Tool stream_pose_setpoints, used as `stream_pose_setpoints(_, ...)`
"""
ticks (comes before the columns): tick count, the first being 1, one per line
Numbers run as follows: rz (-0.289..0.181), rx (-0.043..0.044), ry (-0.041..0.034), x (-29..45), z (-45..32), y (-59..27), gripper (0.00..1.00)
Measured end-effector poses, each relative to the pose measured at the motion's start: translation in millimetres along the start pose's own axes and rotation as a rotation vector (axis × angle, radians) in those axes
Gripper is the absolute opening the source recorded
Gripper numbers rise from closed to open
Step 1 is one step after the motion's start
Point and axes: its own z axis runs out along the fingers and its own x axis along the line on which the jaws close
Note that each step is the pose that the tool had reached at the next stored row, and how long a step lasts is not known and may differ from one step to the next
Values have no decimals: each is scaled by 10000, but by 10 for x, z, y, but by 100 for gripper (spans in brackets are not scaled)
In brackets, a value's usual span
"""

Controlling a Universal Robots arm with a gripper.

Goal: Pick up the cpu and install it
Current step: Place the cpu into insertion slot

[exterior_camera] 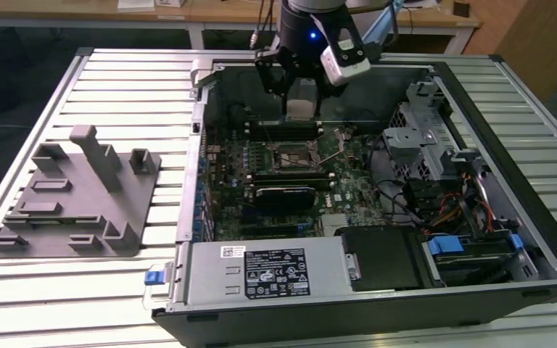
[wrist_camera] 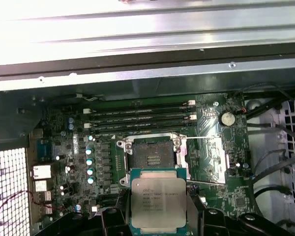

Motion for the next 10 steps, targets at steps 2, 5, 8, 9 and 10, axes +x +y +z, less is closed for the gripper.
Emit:
stream_pose_setpoints(2, 359, 5, -20, 0, -1, 0, 54)
stream_pose_setpoints(5, 907, 12, -52, 0, -1, 0, 54)
stream_pose_setpoints(8, 1450, 18, -84, 0, 0, 0, 54)
stream_pose_setpoints(9, 1631, 19, -94, 0, 0, 0, 54)
stream_pose_setpoints(10, 1809, 22, -105, 0, 0, 0, 54)
